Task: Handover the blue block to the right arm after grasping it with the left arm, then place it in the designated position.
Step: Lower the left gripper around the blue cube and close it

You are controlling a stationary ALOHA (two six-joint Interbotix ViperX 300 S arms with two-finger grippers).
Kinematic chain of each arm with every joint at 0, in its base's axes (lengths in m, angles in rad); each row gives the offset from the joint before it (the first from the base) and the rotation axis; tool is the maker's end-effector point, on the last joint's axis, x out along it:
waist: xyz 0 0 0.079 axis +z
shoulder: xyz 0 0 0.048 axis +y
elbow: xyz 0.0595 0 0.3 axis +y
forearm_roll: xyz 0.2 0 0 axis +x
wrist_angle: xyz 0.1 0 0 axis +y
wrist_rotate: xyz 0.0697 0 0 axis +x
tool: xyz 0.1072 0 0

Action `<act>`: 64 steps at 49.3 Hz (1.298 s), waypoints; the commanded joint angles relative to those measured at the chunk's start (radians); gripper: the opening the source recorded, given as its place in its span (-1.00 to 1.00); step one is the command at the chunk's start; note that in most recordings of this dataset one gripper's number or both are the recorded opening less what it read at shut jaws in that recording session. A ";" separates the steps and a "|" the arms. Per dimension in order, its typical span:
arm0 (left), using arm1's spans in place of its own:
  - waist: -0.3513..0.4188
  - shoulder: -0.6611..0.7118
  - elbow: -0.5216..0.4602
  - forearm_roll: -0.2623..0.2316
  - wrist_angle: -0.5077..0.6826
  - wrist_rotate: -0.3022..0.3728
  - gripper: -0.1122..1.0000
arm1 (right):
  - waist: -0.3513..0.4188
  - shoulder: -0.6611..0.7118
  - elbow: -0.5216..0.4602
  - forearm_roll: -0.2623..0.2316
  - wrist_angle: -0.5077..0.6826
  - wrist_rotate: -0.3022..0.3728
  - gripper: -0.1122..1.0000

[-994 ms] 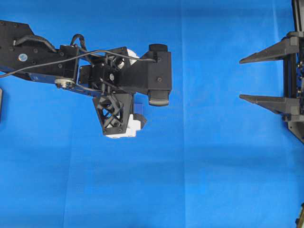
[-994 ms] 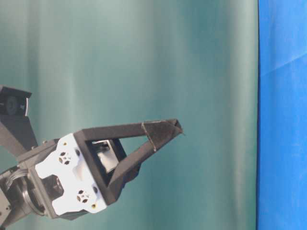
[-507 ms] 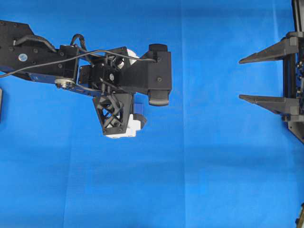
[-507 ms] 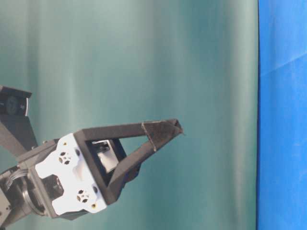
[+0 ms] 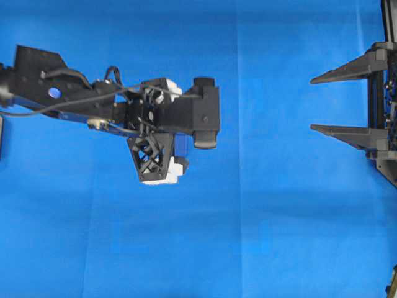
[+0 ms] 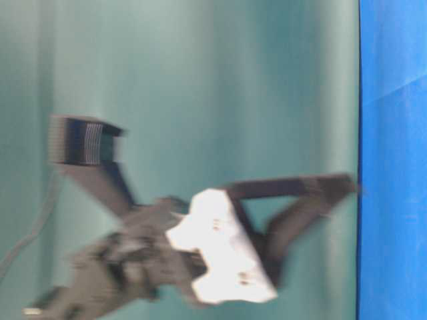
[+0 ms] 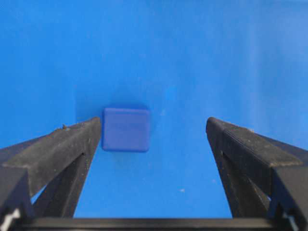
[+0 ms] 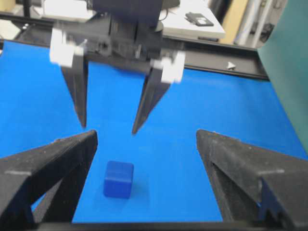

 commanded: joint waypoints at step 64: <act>0.035 0.172 0.178 0.003 -0.367 0.002 0.88 | -0.017 0.043 -0.017 0.002 -0.021 0.000 0.94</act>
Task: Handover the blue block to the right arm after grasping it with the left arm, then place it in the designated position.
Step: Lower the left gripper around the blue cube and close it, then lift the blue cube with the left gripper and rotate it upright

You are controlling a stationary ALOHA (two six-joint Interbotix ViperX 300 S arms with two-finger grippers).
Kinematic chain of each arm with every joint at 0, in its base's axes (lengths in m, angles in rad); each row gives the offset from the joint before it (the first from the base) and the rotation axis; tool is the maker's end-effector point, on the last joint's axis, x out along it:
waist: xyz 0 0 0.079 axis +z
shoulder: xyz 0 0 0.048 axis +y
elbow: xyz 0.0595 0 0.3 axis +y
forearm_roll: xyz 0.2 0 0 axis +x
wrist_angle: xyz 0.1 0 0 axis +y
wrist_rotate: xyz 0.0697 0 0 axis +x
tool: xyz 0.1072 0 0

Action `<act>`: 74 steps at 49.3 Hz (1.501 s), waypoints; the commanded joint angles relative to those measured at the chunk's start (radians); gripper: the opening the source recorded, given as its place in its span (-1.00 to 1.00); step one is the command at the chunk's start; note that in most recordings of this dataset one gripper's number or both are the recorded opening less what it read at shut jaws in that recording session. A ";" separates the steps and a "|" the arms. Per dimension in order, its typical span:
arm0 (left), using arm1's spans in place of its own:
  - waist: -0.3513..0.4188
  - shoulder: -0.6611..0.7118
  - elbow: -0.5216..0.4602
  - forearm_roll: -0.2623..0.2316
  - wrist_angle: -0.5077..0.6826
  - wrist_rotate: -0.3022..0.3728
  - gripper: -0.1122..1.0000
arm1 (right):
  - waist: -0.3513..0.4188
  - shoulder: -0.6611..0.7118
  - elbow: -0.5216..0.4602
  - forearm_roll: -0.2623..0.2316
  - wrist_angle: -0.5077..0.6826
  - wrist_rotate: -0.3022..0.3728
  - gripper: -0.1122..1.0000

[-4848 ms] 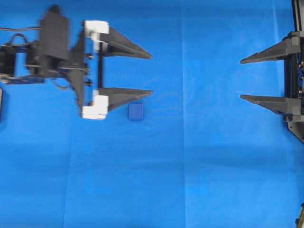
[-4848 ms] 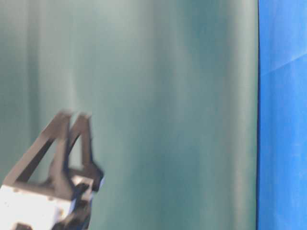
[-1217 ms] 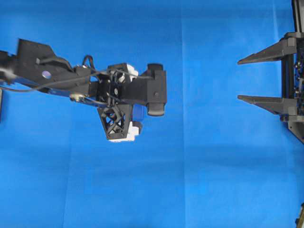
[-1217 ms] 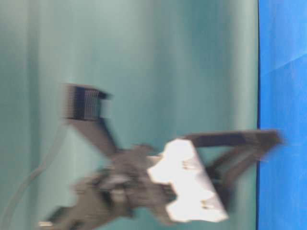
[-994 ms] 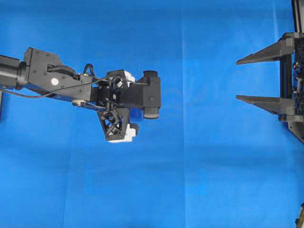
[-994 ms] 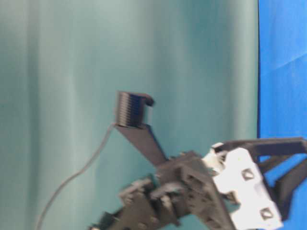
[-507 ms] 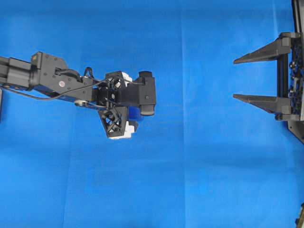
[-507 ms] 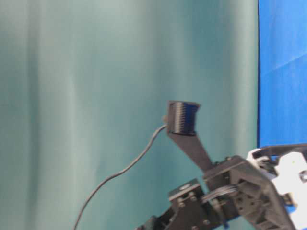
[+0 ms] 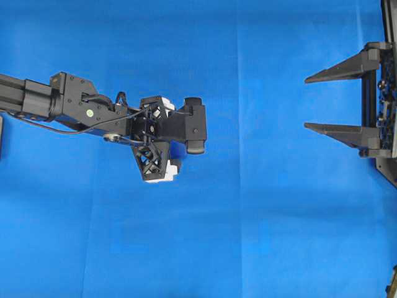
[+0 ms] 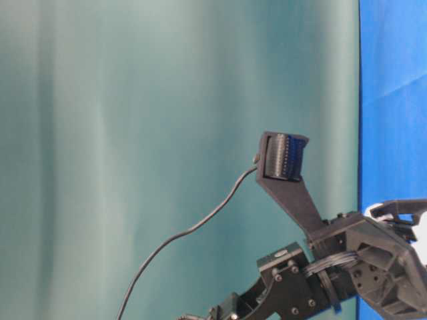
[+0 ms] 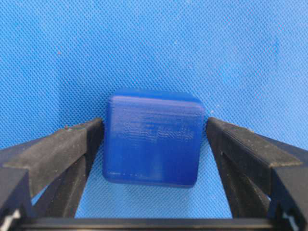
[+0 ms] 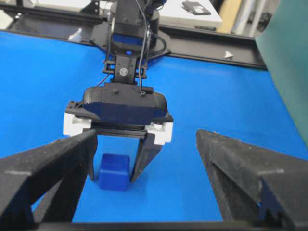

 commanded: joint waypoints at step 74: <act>-0.031 -0.341 -0.261 0.009 0.477 0.014 0.07 | -0.002 0.006 -0.025 0.003 -0.008 -0.002 0.94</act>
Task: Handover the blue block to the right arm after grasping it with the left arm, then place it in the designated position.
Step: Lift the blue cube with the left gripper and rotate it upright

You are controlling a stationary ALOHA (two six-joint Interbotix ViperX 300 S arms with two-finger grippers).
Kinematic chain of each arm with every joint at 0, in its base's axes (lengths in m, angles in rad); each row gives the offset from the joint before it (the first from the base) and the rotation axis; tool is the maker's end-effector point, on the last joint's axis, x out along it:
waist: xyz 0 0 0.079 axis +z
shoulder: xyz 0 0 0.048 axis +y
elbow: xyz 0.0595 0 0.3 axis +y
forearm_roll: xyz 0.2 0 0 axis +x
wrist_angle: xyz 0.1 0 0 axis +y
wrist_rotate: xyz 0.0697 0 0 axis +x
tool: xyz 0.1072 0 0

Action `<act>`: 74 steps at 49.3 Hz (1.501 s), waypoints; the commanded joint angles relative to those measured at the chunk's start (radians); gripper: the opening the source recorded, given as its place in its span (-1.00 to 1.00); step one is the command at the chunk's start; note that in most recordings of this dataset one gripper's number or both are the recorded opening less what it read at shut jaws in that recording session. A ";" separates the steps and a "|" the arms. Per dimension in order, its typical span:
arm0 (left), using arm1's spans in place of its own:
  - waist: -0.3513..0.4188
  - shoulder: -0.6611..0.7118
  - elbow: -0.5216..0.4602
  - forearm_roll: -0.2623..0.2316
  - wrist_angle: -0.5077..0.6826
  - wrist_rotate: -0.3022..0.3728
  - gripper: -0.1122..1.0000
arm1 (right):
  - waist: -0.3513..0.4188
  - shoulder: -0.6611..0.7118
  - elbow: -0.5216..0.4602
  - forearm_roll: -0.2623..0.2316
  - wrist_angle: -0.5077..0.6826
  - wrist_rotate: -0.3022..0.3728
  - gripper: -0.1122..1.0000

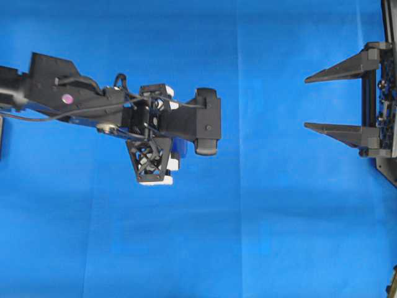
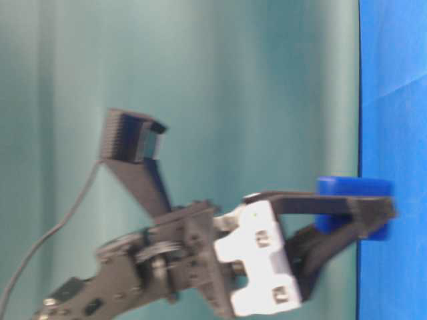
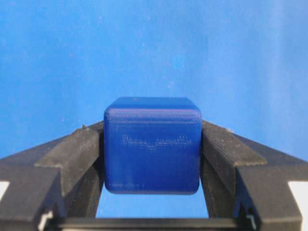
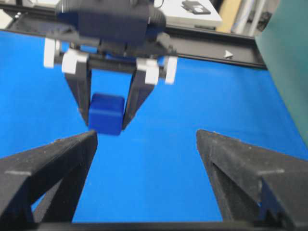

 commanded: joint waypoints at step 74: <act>0.009 -0.235 -0.084 0.006 0.078 -0.011 0.07 | 0.000 0.005 -0.032 0.003 -0.006 -0.002 0.94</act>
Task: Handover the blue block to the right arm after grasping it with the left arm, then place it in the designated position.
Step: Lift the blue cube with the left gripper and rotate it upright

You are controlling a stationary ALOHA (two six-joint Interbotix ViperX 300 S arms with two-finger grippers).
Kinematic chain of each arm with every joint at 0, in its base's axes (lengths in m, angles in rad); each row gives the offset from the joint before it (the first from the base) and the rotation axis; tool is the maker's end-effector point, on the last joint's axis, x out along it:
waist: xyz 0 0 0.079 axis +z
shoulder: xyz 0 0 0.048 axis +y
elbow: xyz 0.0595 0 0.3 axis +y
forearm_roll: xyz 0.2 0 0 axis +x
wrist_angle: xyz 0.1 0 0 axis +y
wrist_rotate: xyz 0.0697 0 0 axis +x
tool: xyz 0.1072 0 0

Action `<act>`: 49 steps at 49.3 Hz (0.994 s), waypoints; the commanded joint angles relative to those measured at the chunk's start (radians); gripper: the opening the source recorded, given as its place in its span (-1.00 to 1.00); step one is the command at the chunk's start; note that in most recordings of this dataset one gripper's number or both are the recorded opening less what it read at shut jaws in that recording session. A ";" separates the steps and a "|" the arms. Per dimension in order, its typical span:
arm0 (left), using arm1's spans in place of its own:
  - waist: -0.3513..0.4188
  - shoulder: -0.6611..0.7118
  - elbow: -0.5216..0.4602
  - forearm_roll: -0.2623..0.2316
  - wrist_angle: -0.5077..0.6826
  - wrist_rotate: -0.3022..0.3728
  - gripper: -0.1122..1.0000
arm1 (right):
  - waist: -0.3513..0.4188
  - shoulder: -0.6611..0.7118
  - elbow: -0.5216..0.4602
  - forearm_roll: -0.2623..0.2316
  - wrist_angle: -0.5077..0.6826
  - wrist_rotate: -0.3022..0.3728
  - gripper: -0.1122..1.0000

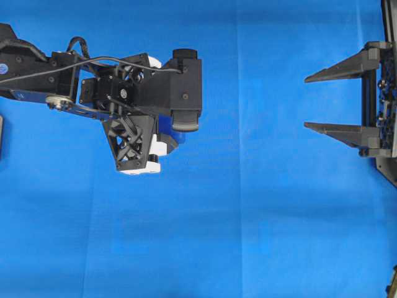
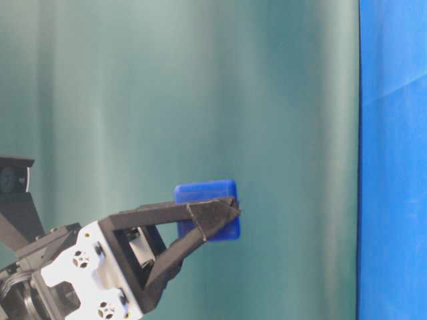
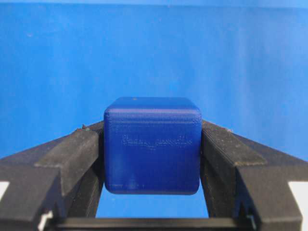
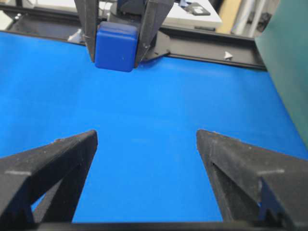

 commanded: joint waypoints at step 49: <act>0.002 -0.319 0.322 0.003 -0.770 0.006 0.07 | 0.000 0.003 -0.029 -0.014 -0.035 -0.014 0.94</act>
